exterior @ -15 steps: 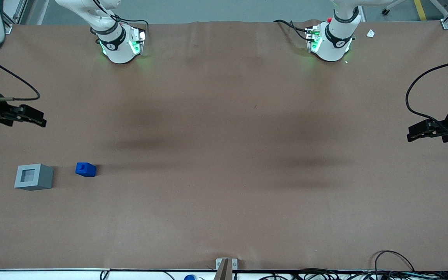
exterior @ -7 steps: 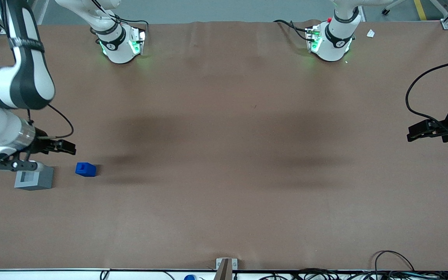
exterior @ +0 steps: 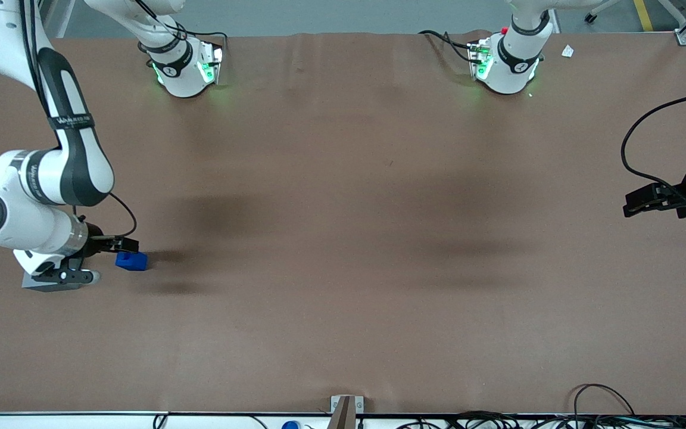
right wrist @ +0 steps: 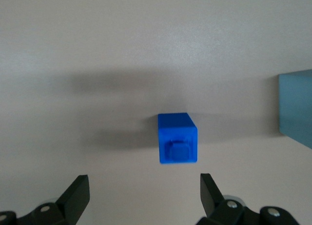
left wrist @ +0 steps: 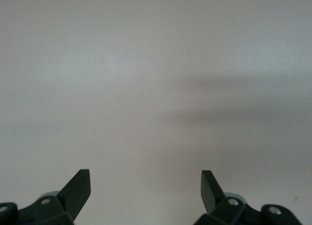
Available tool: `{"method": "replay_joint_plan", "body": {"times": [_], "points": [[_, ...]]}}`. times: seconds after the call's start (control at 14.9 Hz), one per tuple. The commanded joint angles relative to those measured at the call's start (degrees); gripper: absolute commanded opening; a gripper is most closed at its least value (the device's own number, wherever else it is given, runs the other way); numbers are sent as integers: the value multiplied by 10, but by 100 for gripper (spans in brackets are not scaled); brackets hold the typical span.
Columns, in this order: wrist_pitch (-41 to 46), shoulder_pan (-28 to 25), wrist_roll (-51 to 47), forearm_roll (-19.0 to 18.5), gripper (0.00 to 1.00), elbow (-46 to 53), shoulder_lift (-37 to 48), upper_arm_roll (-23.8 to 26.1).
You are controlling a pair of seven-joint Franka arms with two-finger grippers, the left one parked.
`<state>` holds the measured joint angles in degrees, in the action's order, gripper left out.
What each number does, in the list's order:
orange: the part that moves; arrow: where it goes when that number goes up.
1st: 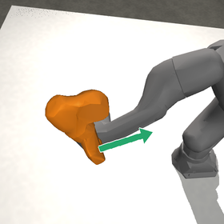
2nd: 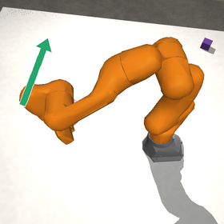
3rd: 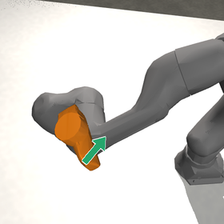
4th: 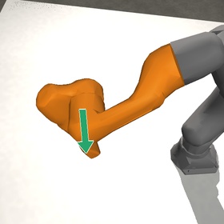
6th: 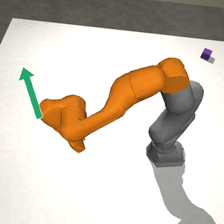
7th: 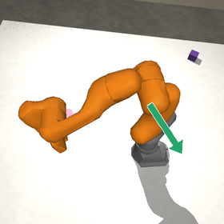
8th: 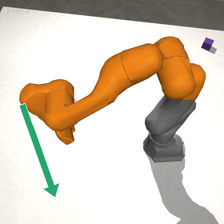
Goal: Insert blue part into gray base with right arm
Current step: 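Move the open right gripper down over the blue block, then close the right gripper on the blue block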
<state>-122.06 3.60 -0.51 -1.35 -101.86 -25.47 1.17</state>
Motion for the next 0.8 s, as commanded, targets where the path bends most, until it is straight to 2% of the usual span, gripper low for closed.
{"method": "replay_joint_plan", "body": {"times": [0.0, 0.74], "points": [[-20, 23, 26, -9, 100, 4, -20, 4], [-66, 34, 45, -12, 100, 5, -72, 3]]}}
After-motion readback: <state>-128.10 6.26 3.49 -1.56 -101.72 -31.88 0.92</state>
